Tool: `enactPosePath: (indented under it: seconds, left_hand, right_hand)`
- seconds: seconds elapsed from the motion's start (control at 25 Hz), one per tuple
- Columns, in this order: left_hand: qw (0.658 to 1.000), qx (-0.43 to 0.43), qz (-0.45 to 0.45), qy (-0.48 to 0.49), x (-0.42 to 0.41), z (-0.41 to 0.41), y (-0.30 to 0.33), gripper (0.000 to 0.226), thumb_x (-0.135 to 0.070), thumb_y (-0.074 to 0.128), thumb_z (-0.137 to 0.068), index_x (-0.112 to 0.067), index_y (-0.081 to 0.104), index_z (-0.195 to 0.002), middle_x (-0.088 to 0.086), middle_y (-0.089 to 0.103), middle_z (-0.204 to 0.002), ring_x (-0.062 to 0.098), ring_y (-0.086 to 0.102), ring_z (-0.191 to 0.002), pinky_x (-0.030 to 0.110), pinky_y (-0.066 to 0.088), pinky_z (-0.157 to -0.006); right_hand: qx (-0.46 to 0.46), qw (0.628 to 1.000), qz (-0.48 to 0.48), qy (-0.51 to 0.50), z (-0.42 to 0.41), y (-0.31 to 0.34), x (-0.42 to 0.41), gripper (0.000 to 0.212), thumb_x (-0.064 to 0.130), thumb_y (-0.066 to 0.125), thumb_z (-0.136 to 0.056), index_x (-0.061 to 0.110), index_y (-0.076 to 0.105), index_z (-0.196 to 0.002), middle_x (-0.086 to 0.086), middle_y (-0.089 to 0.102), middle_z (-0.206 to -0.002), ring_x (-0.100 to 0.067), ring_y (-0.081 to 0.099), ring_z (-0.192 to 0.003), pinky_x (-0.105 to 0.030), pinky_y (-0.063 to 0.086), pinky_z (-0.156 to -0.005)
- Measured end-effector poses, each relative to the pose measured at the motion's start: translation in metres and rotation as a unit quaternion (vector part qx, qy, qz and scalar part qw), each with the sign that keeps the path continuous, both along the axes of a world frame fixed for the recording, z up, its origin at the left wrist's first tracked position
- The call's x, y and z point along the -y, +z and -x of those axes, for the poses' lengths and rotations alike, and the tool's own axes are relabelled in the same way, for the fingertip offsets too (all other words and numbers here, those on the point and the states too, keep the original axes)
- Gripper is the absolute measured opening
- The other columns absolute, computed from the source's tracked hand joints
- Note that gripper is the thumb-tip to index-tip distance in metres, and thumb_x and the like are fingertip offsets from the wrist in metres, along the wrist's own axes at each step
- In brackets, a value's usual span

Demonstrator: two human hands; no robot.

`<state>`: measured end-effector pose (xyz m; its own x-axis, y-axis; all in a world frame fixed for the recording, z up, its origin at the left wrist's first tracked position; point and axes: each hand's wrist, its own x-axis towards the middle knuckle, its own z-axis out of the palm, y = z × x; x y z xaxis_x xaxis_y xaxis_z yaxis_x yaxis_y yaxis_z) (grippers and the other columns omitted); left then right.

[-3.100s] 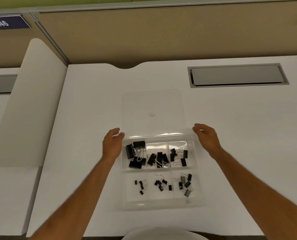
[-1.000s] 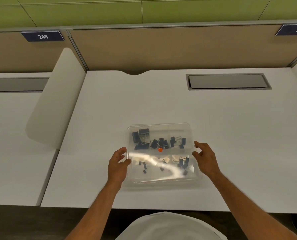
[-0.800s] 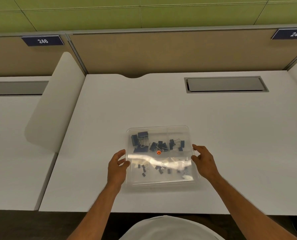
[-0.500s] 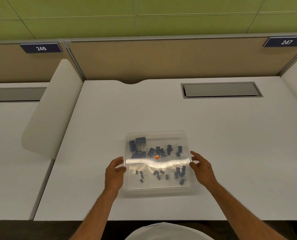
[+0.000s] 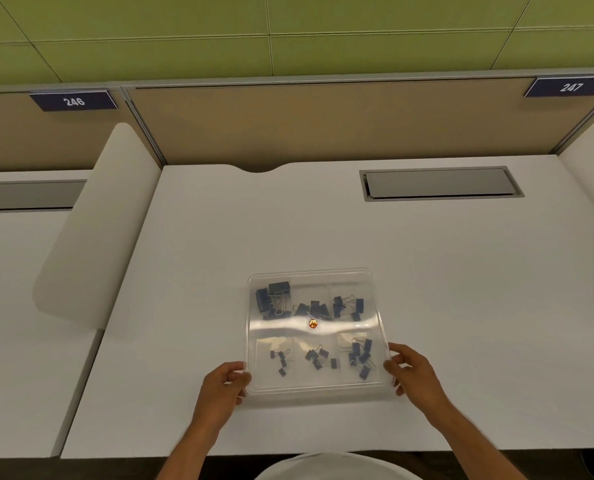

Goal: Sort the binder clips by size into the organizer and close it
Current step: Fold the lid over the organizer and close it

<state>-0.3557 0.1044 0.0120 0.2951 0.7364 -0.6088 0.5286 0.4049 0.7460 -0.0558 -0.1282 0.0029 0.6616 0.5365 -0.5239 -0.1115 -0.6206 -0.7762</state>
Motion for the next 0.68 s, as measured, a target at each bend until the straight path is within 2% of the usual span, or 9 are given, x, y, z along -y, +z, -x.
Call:
enactPosePath:
  seconds: [0.12,0.28,0.52,0.68]
  left_hand:
    - [1.0,0.006,0.001,0.004,0.0,-0.001,-0.002,0.016,-0.009,0.067,-0.089,-0.017,0.07,-0.102,0.011,0.07,-0.079,0.024,0.066,-0.065,0.036,0.059,-0.065]
    - [0.999,0.013,-0.02,0.022,-0.005,-0.009,-0.004,0.016,-0.005,0.065,-0.09,-0.016,0.071,-0.1,0.012,0.068,-0.079,0.023,0.063,-0.062,0.038,0.059,-0.063]
    - [0.999,0.018,-0.031,0.018,-0.015,-0.015,-0.006,0.023,-0.005,0.063,-0.091,-0.02,0.067,-0.108,0.009,0.066,-0.087,0.026,0.063,-0.072,0.034,0.059,-0.067]
    - [1.0,0.021,0.0,-0.002,-0.02,-0.013,-0.011,0.039,0.005,0.065,-0.084,-0.023,0.067,-0.111,0.009,0.065,-0.101,0.029,0.066,-0.089,0.033,0.058,-0.074]
  right_hand:
    - [-0.004,1.0,-0.006,-0.018,0.003,-0.003,0.003,0.025,0.013,0.061,-0.094,0.014,0.062,-0.118,-0.011,0.067,-0.09,-0.028,0.067,-0.066,-0.037,0.061,-0.06]
    - [-0.013,0.999,-0.025,-0.035,0.002,-0.003,-0.006,0.025,0.01,0.06,-0.094,0.014,0.062,-0.119,-0.013,0.066,-0.088,-0.028,0.065,-0.065,-0.038,0.062,-0.061]
    - [-0.092,0.991,-0.063,-0.072,0.001,-0.002,-0.008,0.038,-0.002,0.063,-0.089,0.019,0.059,-0.12,-0.014,0.064,-0.105,-0.033,0.068,-0.092,-0.037,0.062,-0.072]
    - [-0.118,0.99,-0.048,-0.057,0.001,-0.007,-0.006,0.042,-0.005,0.066,-0.085,0.017,0.06,-0.121,-0.013,0.064,-0.111,-0.032,0.067,-0.098,-0.041,0.061,-0.078]
